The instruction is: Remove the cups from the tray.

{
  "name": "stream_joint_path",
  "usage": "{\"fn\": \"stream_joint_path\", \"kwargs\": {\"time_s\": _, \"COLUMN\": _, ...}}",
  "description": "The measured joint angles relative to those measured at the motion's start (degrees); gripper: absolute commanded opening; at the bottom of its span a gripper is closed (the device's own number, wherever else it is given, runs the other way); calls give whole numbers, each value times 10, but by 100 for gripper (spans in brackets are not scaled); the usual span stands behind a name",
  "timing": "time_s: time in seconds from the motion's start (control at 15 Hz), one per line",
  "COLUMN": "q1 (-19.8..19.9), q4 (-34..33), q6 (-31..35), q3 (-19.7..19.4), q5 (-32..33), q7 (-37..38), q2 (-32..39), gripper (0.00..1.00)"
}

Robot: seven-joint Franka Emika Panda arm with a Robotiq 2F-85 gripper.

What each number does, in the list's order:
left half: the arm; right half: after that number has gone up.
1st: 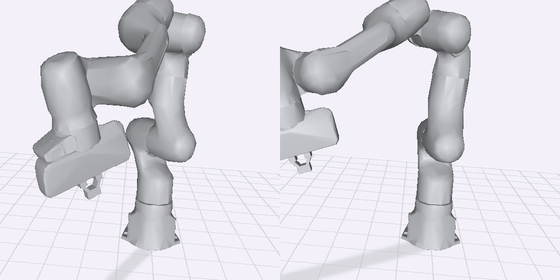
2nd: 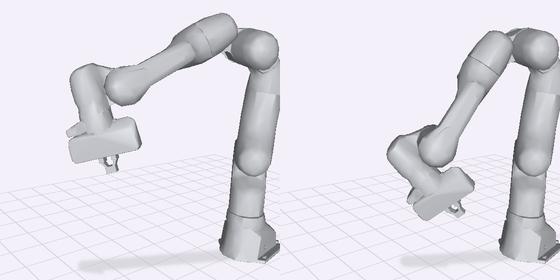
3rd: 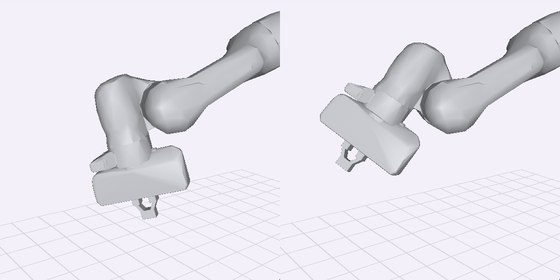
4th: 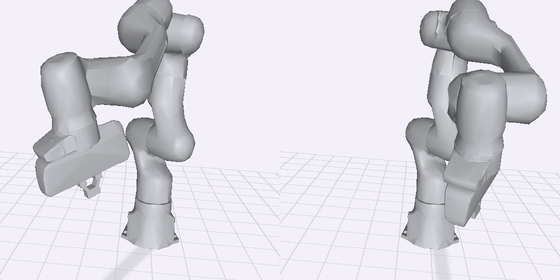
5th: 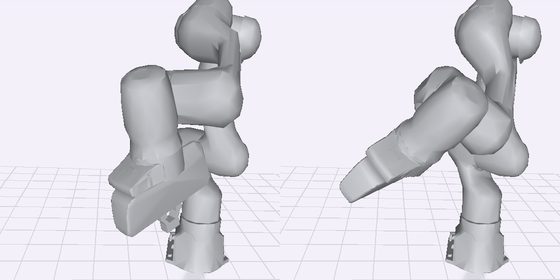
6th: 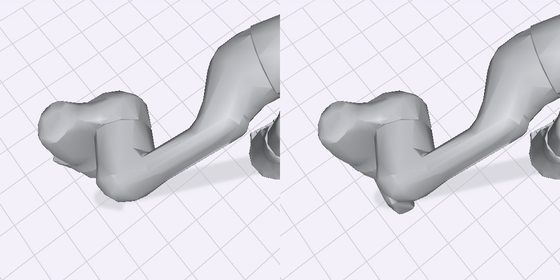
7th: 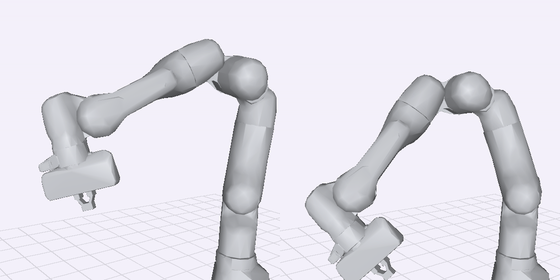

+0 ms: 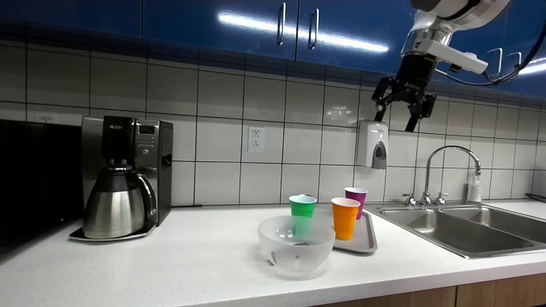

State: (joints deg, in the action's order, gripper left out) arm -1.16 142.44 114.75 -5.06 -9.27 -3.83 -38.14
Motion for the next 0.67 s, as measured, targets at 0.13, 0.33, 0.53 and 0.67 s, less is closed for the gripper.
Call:
{"fn": "stream_joint_path", "kwargs": {"time_s": 0.13, "q1": 0, "q4": 7, "q6": 19, "q3": 5, "q5": 1, "q7": 6, "q2": 0, "gripper": 100}}
{"fn": "stream_joint_path", "kwargs": {"time_s": 0.33, "q1": 0, "q4": 17, "q6": 46, "q3": 8, "q5": 3, "q7": 14, "q2": 3, "gripper": 100}}
{"fn": "stream_joint_path", "kwargs": {"time_s": 0.53, "q1": 2, "q4": 27, "q6": 73, "q3": 8, "q5": 4, "q7": 14, "q2": 11, "gripper": 100}}
{"fn": "stream_joint_path", "kwargs": {"time_s": 0.67, "q1": 5, "q4": 32, "q6": 91, "q3": 8, "q5": 5, "q7": 14, "q2": 18, "gripper": 100}}
